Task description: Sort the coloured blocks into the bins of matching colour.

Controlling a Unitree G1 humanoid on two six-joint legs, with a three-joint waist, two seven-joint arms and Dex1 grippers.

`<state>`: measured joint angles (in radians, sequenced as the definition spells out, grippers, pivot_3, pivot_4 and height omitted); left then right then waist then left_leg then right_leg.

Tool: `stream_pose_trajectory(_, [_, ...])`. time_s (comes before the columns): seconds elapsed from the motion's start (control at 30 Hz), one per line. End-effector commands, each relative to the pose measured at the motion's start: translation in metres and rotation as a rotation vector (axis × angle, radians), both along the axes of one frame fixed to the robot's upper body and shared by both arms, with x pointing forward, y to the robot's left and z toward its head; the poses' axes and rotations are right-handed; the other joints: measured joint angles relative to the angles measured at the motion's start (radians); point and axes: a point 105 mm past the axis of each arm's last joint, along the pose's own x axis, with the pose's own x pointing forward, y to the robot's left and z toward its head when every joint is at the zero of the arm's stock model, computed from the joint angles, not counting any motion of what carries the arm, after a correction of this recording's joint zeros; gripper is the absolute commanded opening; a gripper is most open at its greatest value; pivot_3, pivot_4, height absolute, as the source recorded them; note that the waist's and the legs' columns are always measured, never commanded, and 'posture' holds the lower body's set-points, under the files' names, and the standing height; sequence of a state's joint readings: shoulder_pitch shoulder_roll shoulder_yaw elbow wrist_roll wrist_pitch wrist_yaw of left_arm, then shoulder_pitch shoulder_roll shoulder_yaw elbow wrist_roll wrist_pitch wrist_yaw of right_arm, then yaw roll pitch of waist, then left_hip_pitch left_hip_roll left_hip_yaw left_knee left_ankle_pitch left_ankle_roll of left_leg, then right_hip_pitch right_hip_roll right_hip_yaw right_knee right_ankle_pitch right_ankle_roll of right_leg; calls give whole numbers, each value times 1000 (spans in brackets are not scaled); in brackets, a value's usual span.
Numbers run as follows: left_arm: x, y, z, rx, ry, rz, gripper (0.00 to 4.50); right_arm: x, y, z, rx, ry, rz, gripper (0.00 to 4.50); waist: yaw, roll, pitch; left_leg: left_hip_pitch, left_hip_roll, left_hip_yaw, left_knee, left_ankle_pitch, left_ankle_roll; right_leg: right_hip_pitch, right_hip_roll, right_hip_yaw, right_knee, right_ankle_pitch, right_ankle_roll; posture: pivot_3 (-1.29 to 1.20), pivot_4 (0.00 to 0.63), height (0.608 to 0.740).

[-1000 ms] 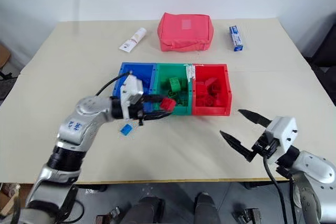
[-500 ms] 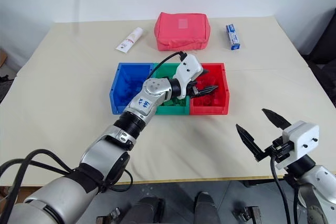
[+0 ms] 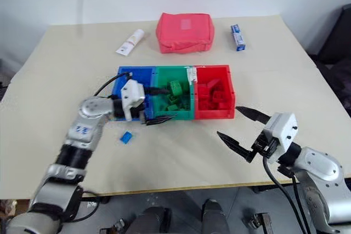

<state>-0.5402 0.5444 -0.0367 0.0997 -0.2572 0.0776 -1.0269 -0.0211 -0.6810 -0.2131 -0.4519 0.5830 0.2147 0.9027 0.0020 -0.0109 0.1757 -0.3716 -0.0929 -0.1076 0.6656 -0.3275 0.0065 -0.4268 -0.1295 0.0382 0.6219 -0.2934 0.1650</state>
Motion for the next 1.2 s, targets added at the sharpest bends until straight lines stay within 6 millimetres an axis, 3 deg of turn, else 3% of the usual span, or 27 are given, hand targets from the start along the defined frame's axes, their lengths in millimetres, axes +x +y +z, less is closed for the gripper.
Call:
stream_pose_trajectory(0.03, [-33,37,13,-17,-32,59,4456,7,13,-3,-47,18,160,4500,-3,0,0,0,0,0,0,0,0,1,0,0,0,0,0,0,150,740])
stream_pose_trajectory(0.27, [-71,132,-19,16,80,441,4456,11,39,-10,-153,16,428,4500,2,0,0,0,1,-2,-2,-1,0,0,0,-3,-1,-1,-2,0,150,740])
stream_pose_trajectory(0.43, [-89,159,-43,49,183,547,4456,12,45,-15,-193,19,492,4500,11,0,0,0,0,-2,-1,-1,0,1,-1,-4,-2,-1,-2,0,150,740])
stream_pose_trajectory(0.57, [-89,146,-49,43,233,529,4456,13,41,-13,-189,21,468,4500,18,0,0,1,1,-2,-1,-1,-1,1,-1,-4,-2,-1,-2,0,150,740])
stream_pose_trajectory(0.73, [-79,106,-52,-11,318,484,4456,11,28,-17,-195,35,410,4500,24,0,0,1,0,-3,-1,-1,-1,1,-1,-4,-1,-1,-3,0,150,740])
stream_pose_trajectory(1.03, [-36,83,-83,119,342,641,4456,5,22,-21,-177,45,340,4500,20,0,0,1,1,-2,-1,-1,-2,0,0,-3,0,-1,-3,0,150,740])
stream_pose_trajectory(1.2, [-40,73,-88,131,392,620,3295,3,22,-22,-168,44,317,4500,23,2,-1,2,1,-1,-1,-1,-2,1,0,-3,0,-1,-3,0,150,740])
